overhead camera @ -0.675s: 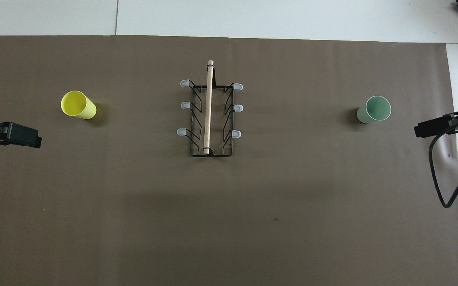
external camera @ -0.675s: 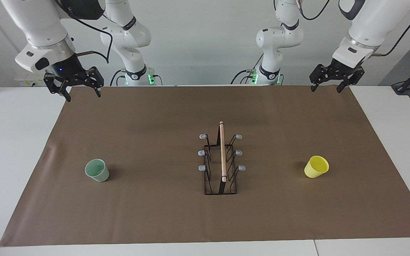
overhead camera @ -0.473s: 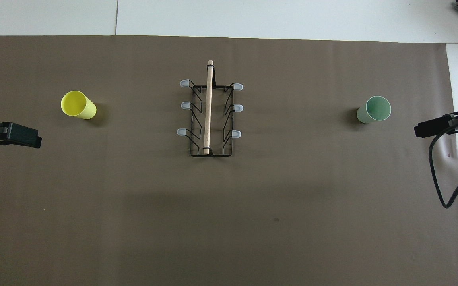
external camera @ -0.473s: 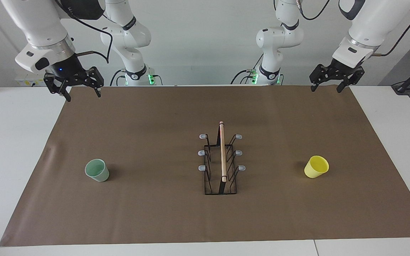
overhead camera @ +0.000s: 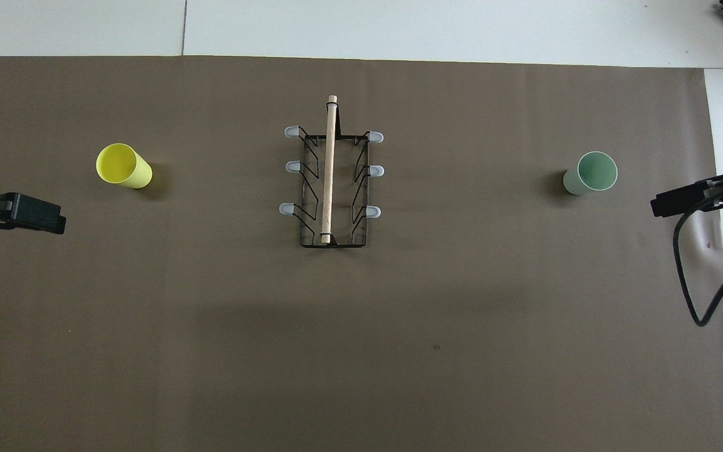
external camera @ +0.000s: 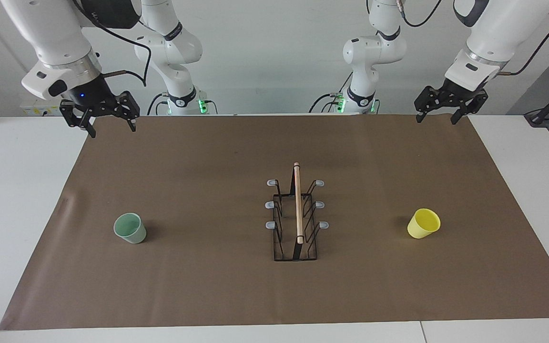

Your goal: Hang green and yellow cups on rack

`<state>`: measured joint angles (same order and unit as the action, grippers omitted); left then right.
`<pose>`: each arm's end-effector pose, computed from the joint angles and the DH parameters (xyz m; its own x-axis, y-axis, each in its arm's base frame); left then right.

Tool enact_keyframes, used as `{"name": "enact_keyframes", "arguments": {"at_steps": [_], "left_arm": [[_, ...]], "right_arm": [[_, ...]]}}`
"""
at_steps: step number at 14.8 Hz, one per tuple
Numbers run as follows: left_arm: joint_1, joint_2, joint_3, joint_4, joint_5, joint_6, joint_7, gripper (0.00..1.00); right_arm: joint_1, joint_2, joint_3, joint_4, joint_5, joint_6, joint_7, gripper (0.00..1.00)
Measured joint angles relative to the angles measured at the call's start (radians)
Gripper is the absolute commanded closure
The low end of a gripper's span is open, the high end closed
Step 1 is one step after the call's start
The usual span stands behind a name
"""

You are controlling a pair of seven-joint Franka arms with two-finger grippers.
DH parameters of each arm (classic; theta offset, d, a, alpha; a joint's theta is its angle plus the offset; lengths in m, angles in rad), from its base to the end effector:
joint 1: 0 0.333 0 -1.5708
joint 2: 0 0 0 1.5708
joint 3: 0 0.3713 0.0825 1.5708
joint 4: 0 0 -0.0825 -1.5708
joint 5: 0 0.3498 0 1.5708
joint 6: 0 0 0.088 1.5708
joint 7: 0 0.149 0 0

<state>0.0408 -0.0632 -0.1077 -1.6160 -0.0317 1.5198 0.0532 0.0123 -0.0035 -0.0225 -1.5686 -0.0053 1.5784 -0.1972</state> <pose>0.4887 -0.0396 0.6456 0.9921 -0.1209 -0.0320 -0.1201 -0.9924 0.0266 0.5205 -0.0061 0.6413 0.9825 0.1859 0.0120 0.1859 -0.9825 0.0077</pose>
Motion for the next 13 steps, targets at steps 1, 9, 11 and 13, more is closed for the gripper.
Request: {"name": "enact_keyframes", "arguments": {"at_steps": [1, 9, 11, 13], "left_arm": [[-0.001, 0.000, 0.000, 0.000, 0.000, 0.000, 0.000, 0.00], [-0.006, 0.010, 0.002, 0.003, 0.000, 0.003, 0.000, 0.00], [-0.004, 0.055, 0.009, 0.032, 0.000, 0.003, -0.006, 0.00], [0.003, 0.146, 0.024, 0.101, -0.007, 0.002, -0.057, 0.00]], "right_arm": [[0.000, 0.001, 0.000, 0.000, 0.000, 0.000, 0.000, 0.00], [-0.012, 0.001, -0.004, -0.022, 0.000, 0.008, 0.000, 0.00], [-0.019, 0.000, -0.005, -0.024, 0.000, 0.015, -0.002, 0.00], [-0.019, -0.005, -0.004, -0.024, 0.000, 0.015, -0.029, 0.00]]}}
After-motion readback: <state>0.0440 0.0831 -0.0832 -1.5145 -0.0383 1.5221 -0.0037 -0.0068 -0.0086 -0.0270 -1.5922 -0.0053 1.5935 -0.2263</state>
